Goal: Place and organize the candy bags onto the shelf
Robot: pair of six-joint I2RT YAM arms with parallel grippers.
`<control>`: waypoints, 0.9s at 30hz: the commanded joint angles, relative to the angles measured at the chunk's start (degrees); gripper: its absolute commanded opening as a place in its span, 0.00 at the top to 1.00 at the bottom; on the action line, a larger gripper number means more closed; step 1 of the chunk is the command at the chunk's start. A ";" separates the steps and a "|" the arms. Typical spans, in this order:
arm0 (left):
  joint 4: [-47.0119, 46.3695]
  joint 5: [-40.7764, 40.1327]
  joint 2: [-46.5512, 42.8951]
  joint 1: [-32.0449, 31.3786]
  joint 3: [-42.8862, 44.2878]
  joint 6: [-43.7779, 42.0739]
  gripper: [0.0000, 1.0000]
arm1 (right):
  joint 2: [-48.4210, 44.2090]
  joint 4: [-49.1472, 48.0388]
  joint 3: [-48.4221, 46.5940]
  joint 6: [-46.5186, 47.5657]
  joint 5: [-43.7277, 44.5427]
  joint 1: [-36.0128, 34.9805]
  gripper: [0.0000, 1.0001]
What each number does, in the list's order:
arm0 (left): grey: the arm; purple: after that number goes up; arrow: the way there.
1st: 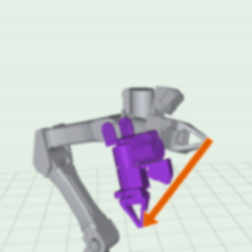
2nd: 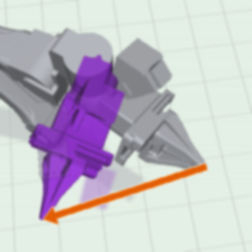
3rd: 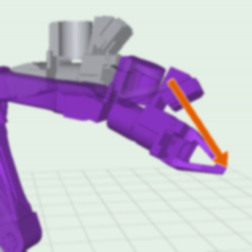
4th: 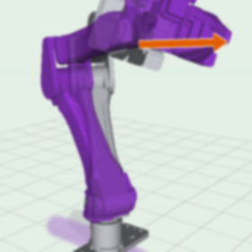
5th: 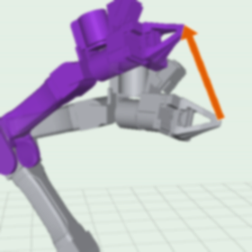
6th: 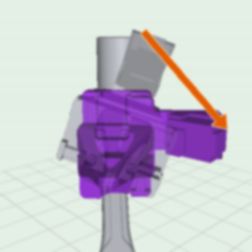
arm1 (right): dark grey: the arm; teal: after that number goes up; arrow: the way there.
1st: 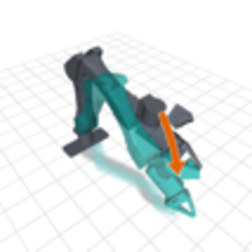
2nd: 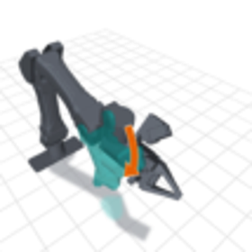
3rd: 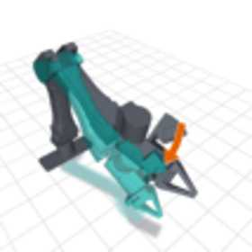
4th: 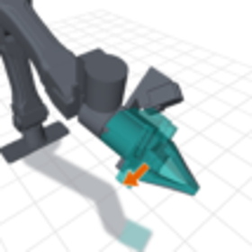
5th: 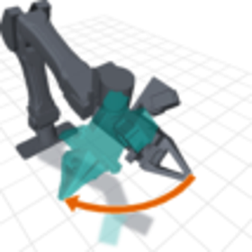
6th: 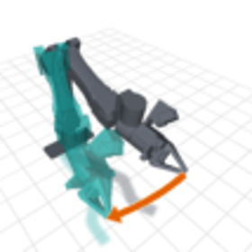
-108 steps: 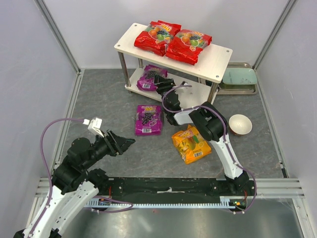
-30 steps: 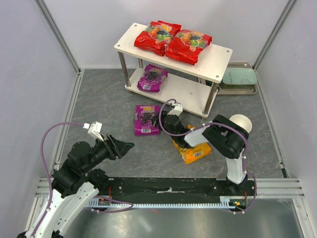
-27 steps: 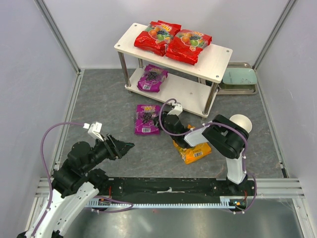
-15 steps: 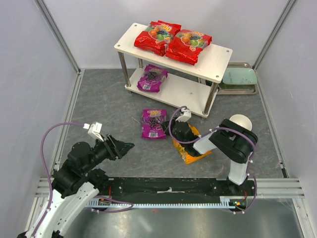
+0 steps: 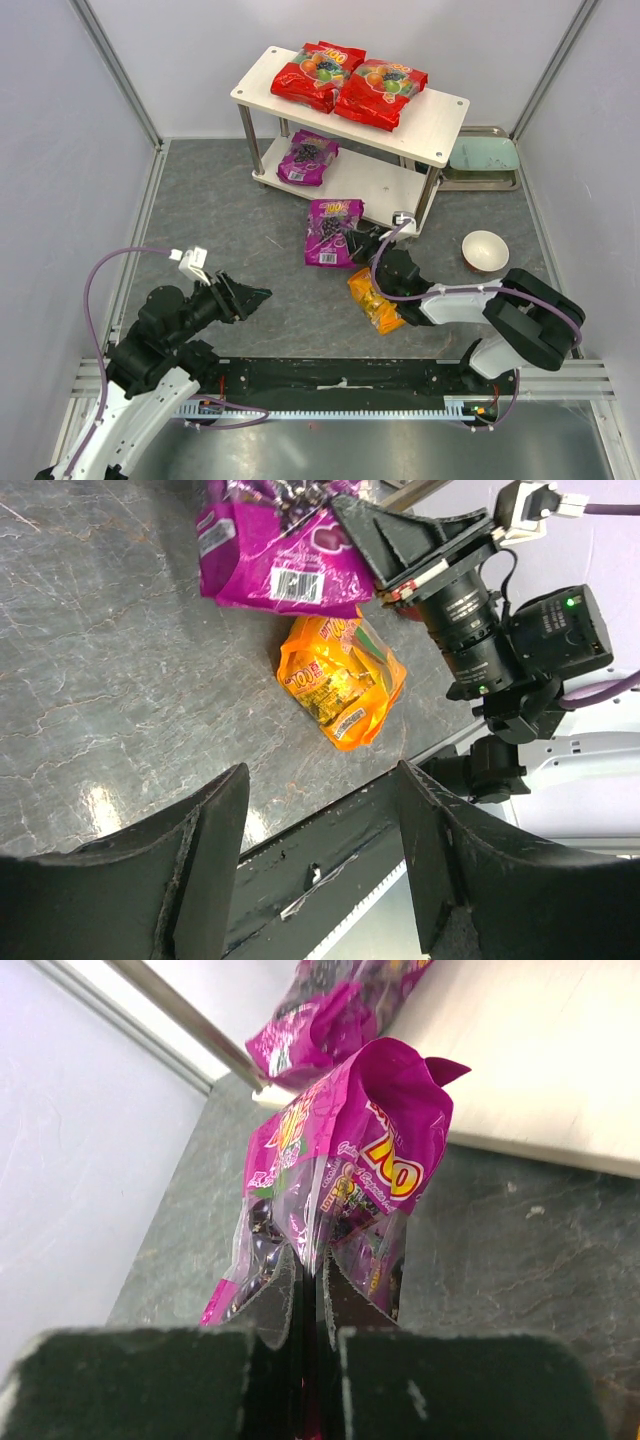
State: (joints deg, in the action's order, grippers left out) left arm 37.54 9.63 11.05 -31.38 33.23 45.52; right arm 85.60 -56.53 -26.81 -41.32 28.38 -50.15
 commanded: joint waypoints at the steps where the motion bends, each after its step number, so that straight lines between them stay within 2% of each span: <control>1: -1.94 1.62 -0.24 -0.18 -0.71 1.77 0.33 | -2.81 -10.43 -2.20 1.68 5.45 0.14 1.00; 10: -2.03 1.53 -0.59 -0.18 -1.59 1.68 0.33 | 3.77 -16.15 -7.37 -0.87 10.99 3.48 1.00; 22: -3.88 2.76 0.55 -0.26 -2.03 0.98 0.33 | 12.48 -13.43 -21.69 3.52 12.84 7.96 1.00; 27: -3.88 2.85 0.20 -0.18 -2.47 1.15 0.33 | 14.15 -11.50 -23.73 3.70 12.31 9.98 1.00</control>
State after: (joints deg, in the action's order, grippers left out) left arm 35.79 11.09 11.25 -31.38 31.20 45.58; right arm 99.66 -61.82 -46.48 -37.82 40.40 -41.63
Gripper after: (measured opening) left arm 0.668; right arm 0.032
